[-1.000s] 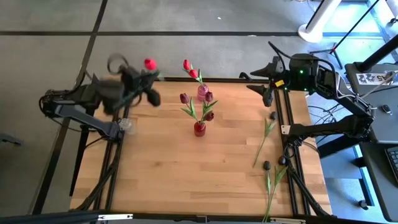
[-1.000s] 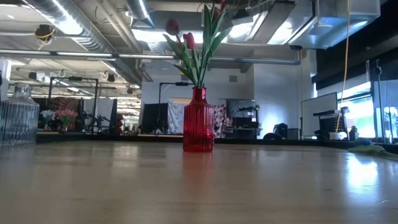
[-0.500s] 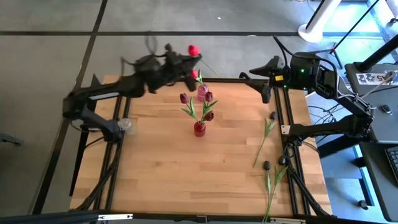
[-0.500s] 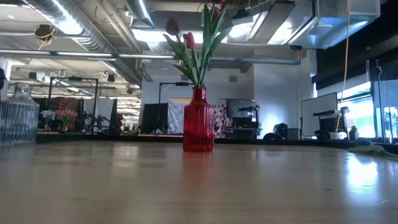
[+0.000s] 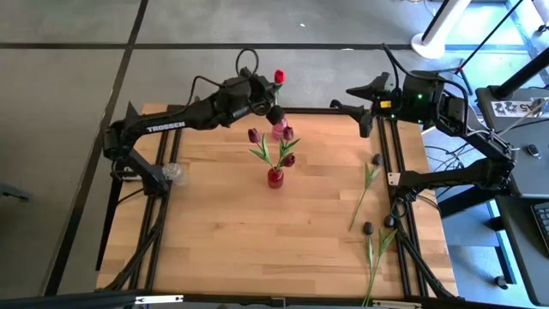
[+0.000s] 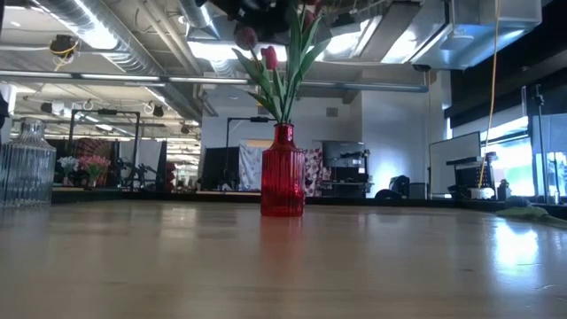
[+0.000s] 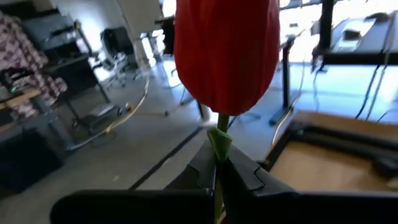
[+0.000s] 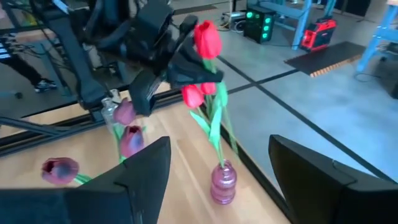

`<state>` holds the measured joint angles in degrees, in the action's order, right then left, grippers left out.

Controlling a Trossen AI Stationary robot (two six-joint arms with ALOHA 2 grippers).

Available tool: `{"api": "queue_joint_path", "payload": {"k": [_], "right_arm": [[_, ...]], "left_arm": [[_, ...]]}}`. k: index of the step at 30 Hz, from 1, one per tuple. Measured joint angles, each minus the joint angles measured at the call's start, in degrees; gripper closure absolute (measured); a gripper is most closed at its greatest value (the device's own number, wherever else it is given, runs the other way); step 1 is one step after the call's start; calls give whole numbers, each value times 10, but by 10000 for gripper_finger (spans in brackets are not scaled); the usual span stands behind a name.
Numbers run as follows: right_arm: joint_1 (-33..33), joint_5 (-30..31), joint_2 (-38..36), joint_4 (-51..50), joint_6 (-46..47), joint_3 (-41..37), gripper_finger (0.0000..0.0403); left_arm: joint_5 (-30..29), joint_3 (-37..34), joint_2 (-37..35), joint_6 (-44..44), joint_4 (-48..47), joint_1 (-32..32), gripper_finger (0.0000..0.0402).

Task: Sort flowers into vase by color
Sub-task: Put the red flower into the purple vase

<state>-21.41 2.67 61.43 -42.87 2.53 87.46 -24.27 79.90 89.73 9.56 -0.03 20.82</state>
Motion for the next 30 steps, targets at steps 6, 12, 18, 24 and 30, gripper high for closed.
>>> {"api": "queue_joint_path", "payload": {"k": [6, 12, 18, 24, 30], "right_arm": [[0, 30, 0, 0, -16, 0, 134], [0, 38, 0, 0, -17, 0, 134], [0, 39, 0, 0, -14, 0, 134], [0, 39, 0, 0, -8, 0, 134], [0, 39, 0, 0, -1, 0, 134]], "left_arm": [[-10, 0, -14, -3, -7, -17, 398], [-18, 0, -26, -13, 6, -31, 398], [-59, 0, -33, -12, -12, -45, 398], [-58, 1, -41, -36, -25, -54, 398], [-51, 0, -40, -54, -50, -43, 398]]}}
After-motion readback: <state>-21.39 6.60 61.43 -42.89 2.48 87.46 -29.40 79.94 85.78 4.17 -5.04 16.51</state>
